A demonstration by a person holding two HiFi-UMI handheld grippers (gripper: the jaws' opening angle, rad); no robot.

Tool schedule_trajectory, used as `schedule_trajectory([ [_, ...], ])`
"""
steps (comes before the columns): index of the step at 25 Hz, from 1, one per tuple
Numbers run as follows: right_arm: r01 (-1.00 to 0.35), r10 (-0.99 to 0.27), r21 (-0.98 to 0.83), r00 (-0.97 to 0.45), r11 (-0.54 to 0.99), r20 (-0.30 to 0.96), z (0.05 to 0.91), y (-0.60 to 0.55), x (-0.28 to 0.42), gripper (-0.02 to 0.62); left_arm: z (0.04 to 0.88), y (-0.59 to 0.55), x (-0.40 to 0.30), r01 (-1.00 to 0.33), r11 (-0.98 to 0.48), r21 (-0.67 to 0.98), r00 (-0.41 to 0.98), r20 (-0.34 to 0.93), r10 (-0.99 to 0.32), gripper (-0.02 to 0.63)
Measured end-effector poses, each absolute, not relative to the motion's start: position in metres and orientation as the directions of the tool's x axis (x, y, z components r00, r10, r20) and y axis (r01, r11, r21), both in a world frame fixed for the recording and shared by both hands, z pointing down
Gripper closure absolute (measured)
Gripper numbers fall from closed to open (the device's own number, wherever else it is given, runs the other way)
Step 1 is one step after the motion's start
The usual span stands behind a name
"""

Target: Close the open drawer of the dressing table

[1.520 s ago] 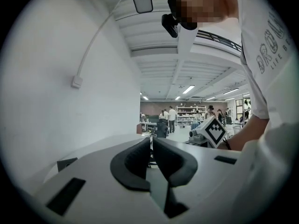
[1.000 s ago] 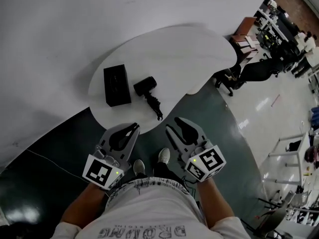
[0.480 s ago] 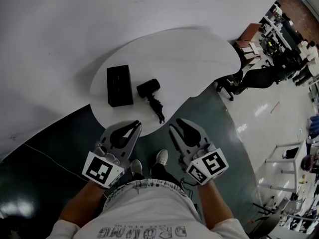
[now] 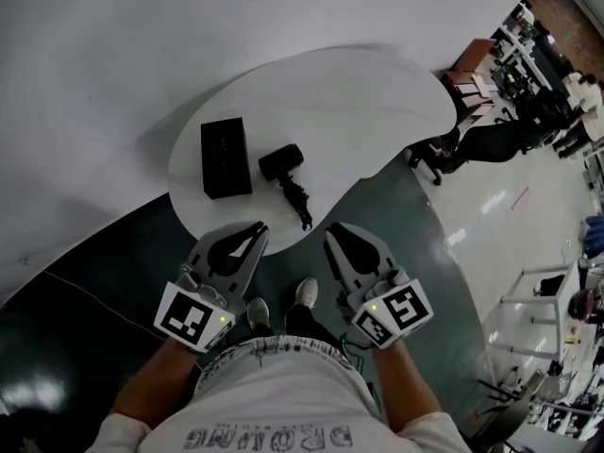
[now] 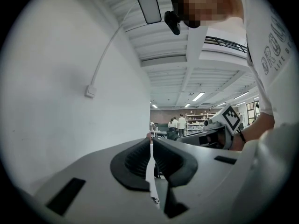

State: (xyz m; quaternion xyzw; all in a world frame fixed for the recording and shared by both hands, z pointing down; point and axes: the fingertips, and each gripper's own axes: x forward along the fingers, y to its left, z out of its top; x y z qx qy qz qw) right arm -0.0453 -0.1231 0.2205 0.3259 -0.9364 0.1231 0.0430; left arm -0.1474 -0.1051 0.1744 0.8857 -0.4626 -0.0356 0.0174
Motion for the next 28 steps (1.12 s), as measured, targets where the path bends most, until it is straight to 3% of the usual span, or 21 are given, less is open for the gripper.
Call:
schedule_trajectory([
  [28, -0.59, -0.563, -0.228, -0.808, 0.775, 0.175, 0.2229, -0.1138, -0.0526, 0.588, 0.178, -0.1065, -0.1472, -0.817, -0.57, 0.081, 0.568, -0.049, -0.821, 0.572],
])
